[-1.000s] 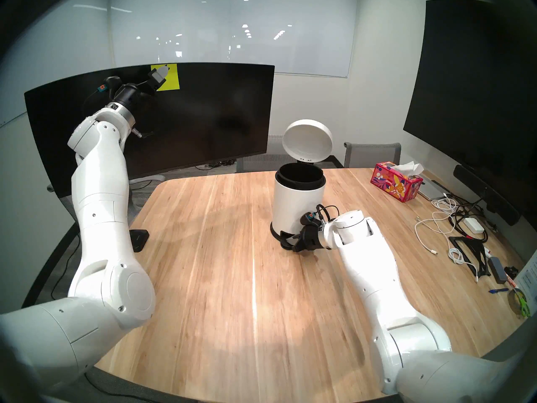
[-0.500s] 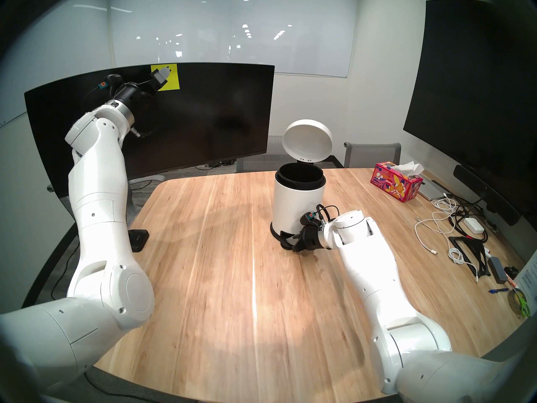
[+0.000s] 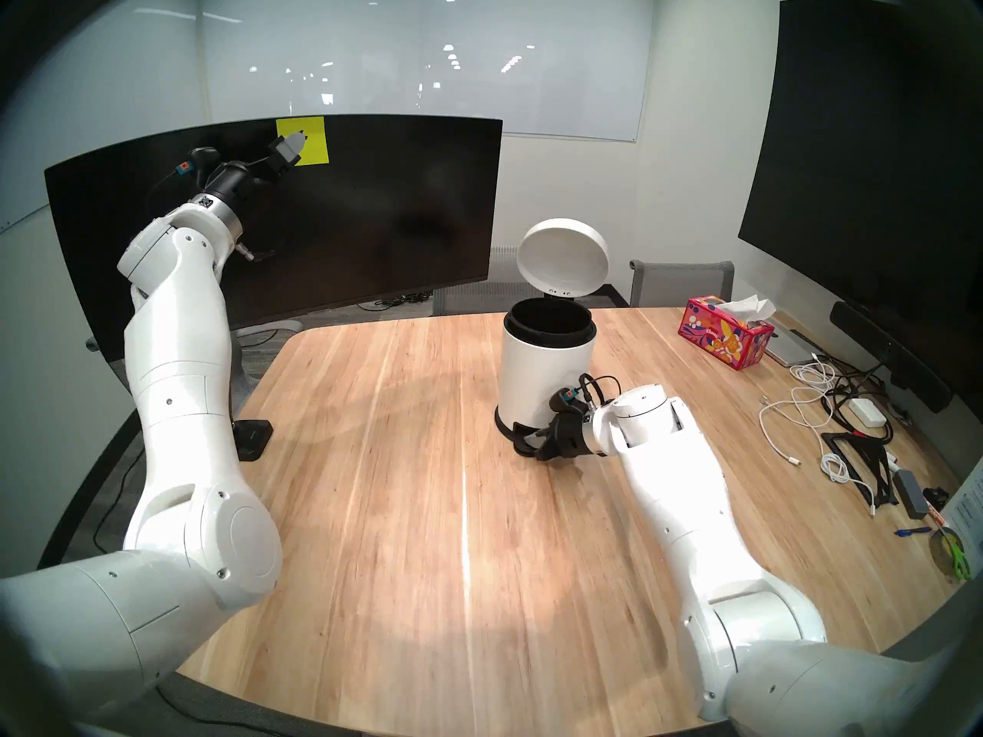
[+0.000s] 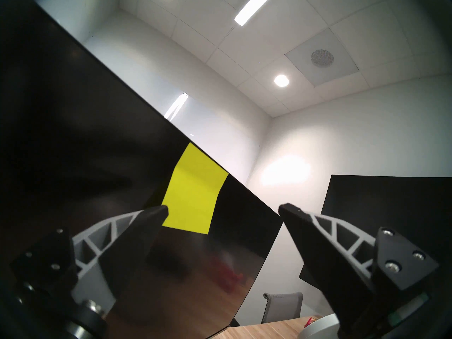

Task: Peel the sticky note off the monitor, open the trash can lid and drop the sticker into the trash can

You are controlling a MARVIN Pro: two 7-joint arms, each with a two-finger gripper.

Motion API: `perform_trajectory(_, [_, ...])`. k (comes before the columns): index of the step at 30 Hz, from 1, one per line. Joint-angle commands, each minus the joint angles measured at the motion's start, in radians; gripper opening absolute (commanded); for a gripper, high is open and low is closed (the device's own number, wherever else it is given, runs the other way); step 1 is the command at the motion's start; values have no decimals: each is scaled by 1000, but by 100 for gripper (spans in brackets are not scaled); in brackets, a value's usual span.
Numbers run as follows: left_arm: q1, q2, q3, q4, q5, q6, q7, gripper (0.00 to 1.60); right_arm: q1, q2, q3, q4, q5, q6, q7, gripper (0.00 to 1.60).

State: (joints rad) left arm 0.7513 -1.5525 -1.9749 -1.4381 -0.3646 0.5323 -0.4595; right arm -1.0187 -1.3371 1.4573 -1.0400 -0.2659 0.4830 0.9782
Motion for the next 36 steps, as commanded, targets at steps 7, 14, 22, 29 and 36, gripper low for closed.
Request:
perform_trajectory(7, [-26,10,6,53,3,-48,-18,160,-4,7,1,2,-3,0,-3,0])
perform_trajectory(14, [-37,17,13,101,7,-75,-20,160,-4,7,1,2,-3,0,-3,0])
perform_trajectory(22, [-53,16,-5,151,-26,-135,-61,160,-4,7,1,2,-3,0,-3,0])
perform_trajectory(29, [-59,16,-18,172,-50,-171,-101,160,-4,7,1,2,-3,0,-3,0])
perform_trajectory(36, [-66,18,-27,194,-59,-188,-124,160,-4,7,1,2,-3,0,-3,0])
